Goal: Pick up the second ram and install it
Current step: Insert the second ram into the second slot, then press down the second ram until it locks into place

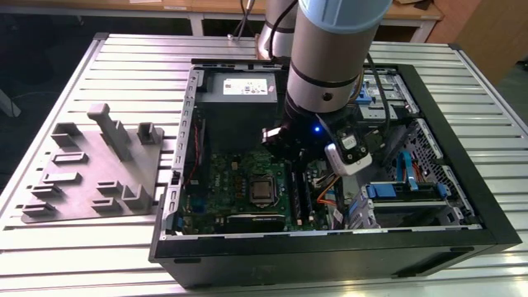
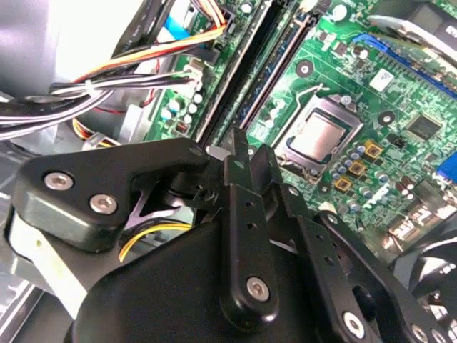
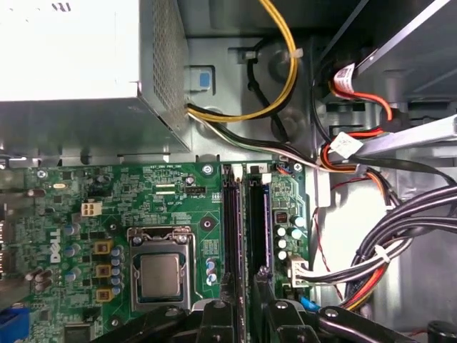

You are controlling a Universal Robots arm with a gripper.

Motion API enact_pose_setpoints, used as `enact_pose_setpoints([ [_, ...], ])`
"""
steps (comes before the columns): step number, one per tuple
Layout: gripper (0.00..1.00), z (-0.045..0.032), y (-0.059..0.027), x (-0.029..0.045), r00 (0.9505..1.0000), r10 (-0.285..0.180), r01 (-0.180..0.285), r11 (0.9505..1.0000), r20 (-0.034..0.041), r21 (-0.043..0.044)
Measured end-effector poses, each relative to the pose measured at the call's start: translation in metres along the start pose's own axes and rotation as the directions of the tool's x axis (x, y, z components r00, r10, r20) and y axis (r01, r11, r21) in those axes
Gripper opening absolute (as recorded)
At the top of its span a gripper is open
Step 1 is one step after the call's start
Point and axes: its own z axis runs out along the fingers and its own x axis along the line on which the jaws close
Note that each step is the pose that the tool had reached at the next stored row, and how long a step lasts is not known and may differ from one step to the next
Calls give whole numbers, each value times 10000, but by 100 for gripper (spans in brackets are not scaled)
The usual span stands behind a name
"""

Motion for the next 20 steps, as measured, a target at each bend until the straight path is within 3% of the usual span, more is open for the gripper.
enact_pose_setpoints([
  [6, 22, -1, 0, 0, 10000, -1, 1, 10000, 3, 2],
  [11, 7, -1, 0, 0, 10000, -1, 1, 10000, 7, 2],
  [20, 7, -1, 0, 0, 10000, -2, 2, 10000, 30, 0],
])
